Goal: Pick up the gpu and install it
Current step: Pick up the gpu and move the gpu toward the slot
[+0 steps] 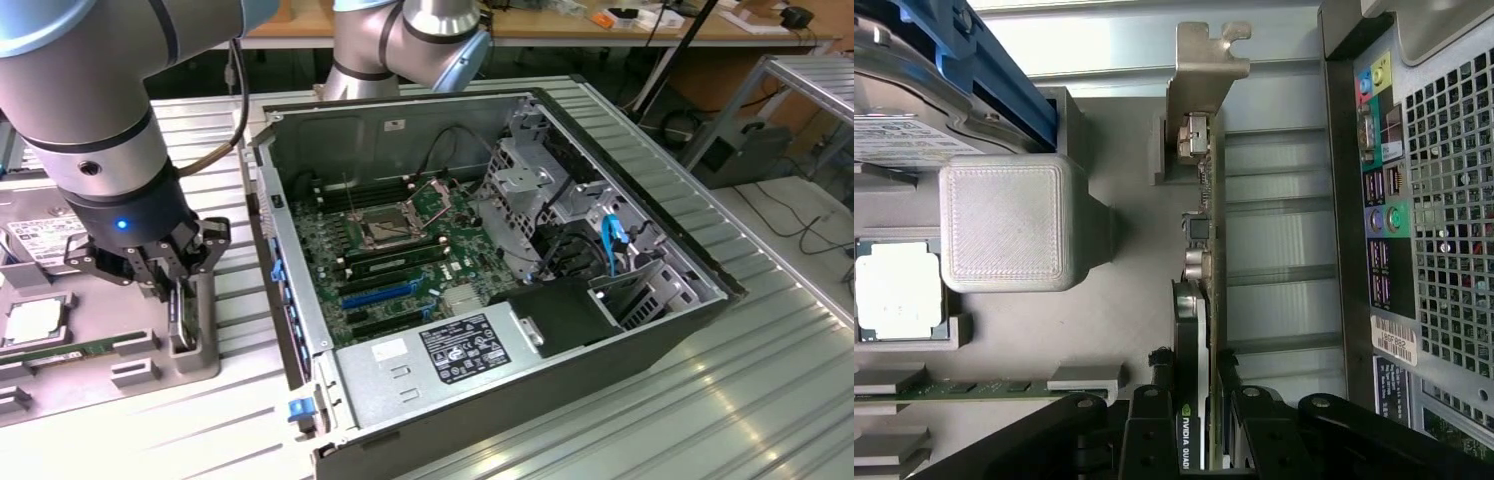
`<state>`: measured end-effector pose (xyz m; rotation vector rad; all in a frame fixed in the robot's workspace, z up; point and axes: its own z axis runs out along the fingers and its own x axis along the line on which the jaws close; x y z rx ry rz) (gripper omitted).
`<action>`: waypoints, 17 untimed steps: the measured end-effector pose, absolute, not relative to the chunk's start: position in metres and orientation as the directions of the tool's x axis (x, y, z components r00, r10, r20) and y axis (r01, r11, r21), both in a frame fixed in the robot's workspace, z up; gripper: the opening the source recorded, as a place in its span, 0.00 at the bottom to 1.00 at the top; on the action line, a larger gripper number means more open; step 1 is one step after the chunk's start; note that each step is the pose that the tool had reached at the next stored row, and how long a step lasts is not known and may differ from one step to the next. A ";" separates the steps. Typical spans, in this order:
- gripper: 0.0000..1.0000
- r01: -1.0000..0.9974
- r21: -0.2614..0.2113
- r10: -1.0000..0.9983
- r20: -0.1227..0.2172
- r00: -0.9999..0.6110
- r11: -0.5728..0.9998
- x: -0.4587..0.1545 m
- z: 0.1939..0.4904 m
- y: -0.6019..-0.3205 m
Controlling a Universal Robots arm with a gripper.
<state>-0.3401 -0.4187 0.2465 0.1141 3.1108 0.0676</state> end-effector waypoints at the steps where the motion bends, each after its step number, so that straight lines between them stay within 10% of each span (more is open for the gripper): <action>1: 0.27 0.073 0.044 0.074 -0.026 -0.997 0.996 -0.340 0.246 -0.419; 17: 0.27 0.073 0.044 0.074 -0.026 -0.997 0.996 -0.340 0.246 -0.419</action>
